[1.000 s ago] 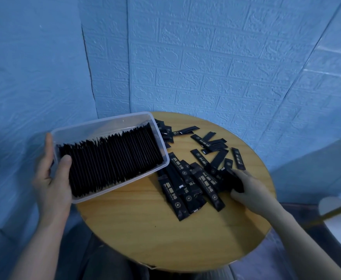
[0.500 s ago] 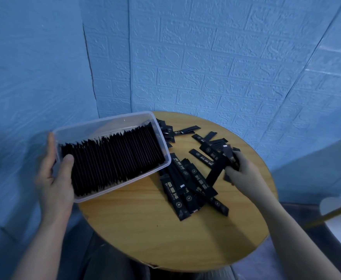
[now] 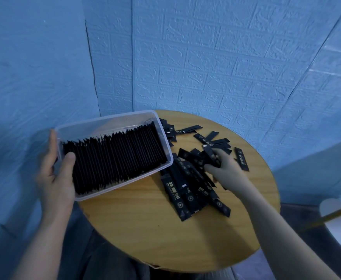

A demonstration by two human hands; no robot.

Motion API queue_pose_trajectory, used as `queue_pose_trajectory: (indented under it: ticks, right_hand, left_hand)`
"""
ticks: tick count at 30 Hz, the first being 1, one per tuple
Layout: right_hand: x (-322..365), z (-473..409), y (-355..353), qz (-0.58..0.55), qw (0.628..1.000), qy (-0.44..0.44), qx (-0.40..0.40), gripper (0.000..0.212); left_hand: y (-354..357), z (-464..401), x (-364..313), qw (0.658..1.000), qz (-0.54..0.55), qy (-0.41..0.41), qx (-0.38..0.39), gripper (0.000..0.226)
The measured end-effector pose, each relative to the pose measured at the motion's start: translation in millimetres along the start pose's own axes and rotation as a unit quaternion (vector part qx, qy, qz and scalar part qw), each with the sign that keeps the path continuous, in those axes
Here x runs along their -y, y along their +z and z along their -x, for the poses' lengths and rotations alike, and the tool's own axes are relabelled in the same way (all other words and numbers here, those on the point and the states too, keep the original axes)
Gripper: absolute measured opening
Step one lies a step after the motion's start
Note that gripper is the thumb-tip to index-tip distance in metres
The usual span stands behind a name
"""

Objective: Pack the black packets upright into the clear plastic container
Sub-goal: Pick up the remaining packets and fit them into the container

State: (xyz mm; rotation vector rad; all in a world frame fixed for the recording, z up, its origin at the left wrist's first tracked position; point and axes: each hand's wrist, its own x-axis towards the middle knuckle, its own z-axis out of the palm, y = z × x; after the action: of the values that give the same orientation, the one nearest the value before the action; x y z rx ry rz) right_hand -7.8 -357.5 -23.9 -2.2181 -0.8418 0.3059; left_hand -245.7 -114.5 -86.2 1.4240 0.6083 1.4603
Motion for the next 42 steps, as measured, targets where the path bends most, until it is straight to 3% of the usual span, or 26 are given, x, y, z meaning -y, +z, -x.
queue_pose_trajectory:
  ticks: [6, 9, 12, 15, 21, 24, 27, 32, 38, 42]
  right_hand:
    - [-8, -11, 25, 0.033, 0.998, 0.041, -0.029, 0.06]
    - [-6, -6, 28, 0.064, 0.997, 0.04, -0.002, 0.087]
    - [3, 3, 34, 0.187, 0.978, 0.069, 0.068, 0.124]
    - [3, 3, 44, 0.292, 0.951, 0.056, 0.085, 0.134]
    - [2, -12, 37, 0.294, 0.954, 0.045, 0.043, 0.107]
    - [3, -22, 31, 0.275, 0.958, 0.054, 0.055, 0.081]
    - [4, -25, 26, 0.211, 0.971, 0.072, 0.082, 0.052]
    - [5, -23, 11, 0.06, 0.994, 0.075, 0.059, 0.03]
    - [2, -18, -6, -0.113, 0.993, 0.043, -0.014, 0.029]
    - [4, -12, -7, -0.292, 0.953, 0.023, -0.071, 0.026]
  left_hand:
    - [0, -1, 2, 1.0, 0.011, -0.005, 0.001, 0.057]
    - [-1, -1, 2, 1.0, 0.011, -0.006, 0.001, 0.057]
    - [-1, 0, 0, 1.0, 0.009, -0.008, 0.0, 0.057]
    - [0, 0, 1, 1.0, 0.009, -0.009, -0.001, 0.057]
    - [-2, -1, 2, 1.0, 0.011, -0.016, 0.0, 0.058]
    - [-2, -1, 2, 1.0, 0.009, -0.016, 0.003, 0.058]
    - [-1, 1, 0, 1.0, 0.012, -0.014, 0.006, 0.058]
    - [-1, 1, -1, 1.0, 0.01, -0.013, 0.007, 0.057]
    - [-3, -1, 4, 1.0, 0.007, -0.008, 0.005, 0.058]
    - [-1, -1, 4, 1.0, 0.009, -0.004, -0.002, 0.058]
